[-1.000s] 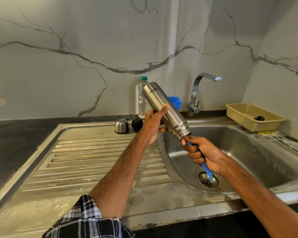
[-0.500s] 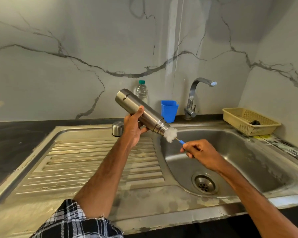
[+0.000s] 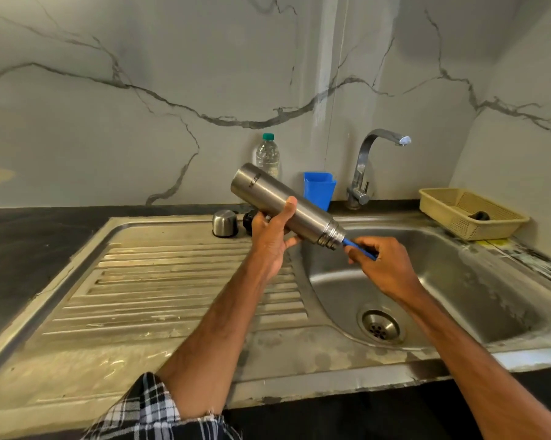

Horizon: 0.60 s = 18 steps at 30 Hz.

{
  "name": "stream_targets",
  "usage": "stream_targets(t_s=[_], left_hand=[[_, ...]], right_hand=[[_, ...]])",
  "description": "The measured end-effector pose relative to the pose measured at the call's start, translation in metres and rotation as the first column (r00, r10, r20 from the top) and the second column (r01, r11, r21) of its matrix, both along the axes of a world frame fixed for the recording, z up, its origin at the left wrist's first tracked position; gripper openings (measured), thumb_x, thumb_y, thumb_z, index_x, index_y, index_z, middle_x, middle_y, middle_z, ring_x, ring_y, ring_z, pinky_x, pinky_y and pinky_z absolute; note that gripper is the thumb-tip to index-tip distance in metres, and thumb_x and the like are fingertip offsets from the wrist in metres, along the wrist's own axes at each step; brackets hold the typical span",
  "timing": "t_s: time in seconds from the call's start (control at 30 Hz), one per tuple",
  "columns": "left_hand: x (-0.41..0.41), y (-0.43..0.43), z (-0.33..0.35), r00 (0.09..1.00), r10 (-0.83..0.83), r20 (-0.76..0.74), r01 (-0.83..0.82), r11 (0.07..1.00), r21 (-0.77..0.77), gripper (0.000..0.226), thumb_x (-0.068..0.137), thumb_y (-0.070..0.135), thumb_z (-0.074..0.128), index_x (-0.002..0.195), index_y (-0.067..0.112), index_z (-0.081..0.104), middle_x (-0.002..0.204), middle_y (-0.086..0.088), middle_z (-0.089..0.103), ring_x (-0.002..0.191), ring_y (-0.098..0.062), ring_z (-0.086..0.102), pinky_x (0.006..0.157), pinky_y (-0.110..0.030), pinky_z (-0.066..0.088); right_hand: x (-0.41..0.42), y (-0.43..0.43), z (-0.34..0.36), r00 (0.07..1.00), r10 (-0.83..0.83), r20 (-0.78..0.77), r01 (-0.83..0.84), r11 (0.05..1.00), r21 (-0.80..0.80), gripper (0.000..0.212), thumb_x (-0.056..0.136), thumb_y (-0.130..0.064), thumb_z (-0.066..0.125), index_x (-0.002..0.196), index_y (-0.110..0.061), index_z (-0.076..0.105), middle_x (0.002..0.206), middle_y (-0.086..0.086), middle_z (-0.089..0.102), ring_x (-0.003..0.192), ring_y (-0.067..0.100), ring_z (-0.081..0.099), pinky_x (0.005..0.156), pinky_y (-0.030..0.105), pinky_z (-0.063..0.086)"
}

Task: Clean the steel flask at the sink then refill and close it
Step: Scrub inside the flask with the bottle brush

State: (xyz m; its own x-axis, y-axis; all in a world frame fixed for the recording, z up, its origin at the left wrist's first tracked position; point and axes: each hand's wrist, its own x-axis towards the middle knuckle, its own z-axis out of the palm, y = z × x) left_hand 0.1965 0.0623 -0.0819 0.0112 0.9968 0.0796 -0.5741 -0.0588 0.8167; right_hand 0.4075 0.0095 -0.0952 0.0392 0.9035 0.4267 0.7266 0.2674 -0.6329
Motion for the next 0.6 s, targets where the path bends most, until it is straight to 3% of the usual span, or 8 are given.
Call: stream_targets(t_s=[0.1,0.2,0.3,0.47,0.53,0.6], left_hand=[[-0.004,-0.002,0.001,0.999,0.019,-0.031,-0.019,1.000,0.008,0.050,0.088,0.020,0.076,0.129,0.012,0.051,0.131,-0.014,0.064,0.118,-0.029,0.066,0.075,-0.045,0.063],[-0.007,-0.004,-0.006,0.999,0.027,-0.040,-0.026,1.000,0.010,0.043,0.088,0.018,0.076,0.124,0.014,0.053,0.129,-0.013,0.065,0.117,-0.029,0.066,0.072,-0.044,0.063],[-0.009,-0.003,-0.010,0.999,0.032,0.000,-0.032,0.999,0.006,0.037,0.090,0.016,0.074,0.120,0.018,0.053,0.128,-0.012,0.066,0.116,-0.030,0.067,0.076,-0.049,0.063],[0.000,-0.002,-0.011,0.999,0.035,-0.017,-0.035,0.999,-0.006,0.061,0.088,0.019,0.077,0.139,0.009,0.045,0.132,-0.012,0.064,0.118,-0.028,0.066,0.092,-0.060,0.056],[0.001,-0.002,-0.012,0.999,0.032,-0.017,-0.032,0.999,-0.007,0.061,0.088,0.018,0.077,0.139,0.008,0.045,0.132,-0.013,0.064,0.118,-0.028,0.066,0.088,-0.056,0.059],[-0.002,0.000,-0.011,0.999,0.038,0.010,-0.037,0.999,-0.005,0.056,0.088,0.017,0.076,0.135,0.009,0.046,0.131,-0.013,0.065,0.117,-0.028,0.066,0.082,-0.051,0.062]], right_hand=[[-0.005,0.000,-0.005,0.999,0.021,-0.029,-0.021,0.999,-0.028,0.022,0.097,-0.028,0.062,0.081,-0.018,0.073,0.069,0.004,0.066,0.060,0.011,0.054,0.059,0.028,0.040],[0.000,-0.006,-0.007,0.999,0.038,0.015,-0.037,0.999,-0.038,0.017,0.099,-0.025,0.060,0.094,-0.027,0.076,0.074,-0.005,0.069,0.066,0.007,0.059,0.057,0.013,0.040],[0.011,-0.007,-0.004,0.998,-0.004,0.057,0.003,1.000,0.011,0.016,0.097,-0.025,0.064,0.104,-0.024,0.078,0.083,-0.008,0.074,0.079,0.007,0.065,0.067,0.015,0.044],[-0.003,-0.001,-0.011,0.990,-0.069,0.120,0.056,0.992,0.109,0.013,0.096,-0.020,0.066,0.099,-0.017,0.079,0.082,0.001,0.070,0.074,0.015,0.060,0.062,0.015,0.036],[-0.006,-0.004,-0.014,0.985,-0.068,0.156,0.047,0.990,0.135,0.014,0.096,-0.018,0.066,0.103,-0.017,0.079,0.081,0.001,0.069,0.073,0.016,0.055,0.062,0.017,0.036],[0.007,-0.004,-0.013,0.984,-0.097,0.152,0.070,0.982,0.176,0.017,0.095,-0.018,0.068,0.108,-0.018,0.078,0.087,0.002,0.072,0.080,0.019,0.059,0.070,0.028,0.046]])
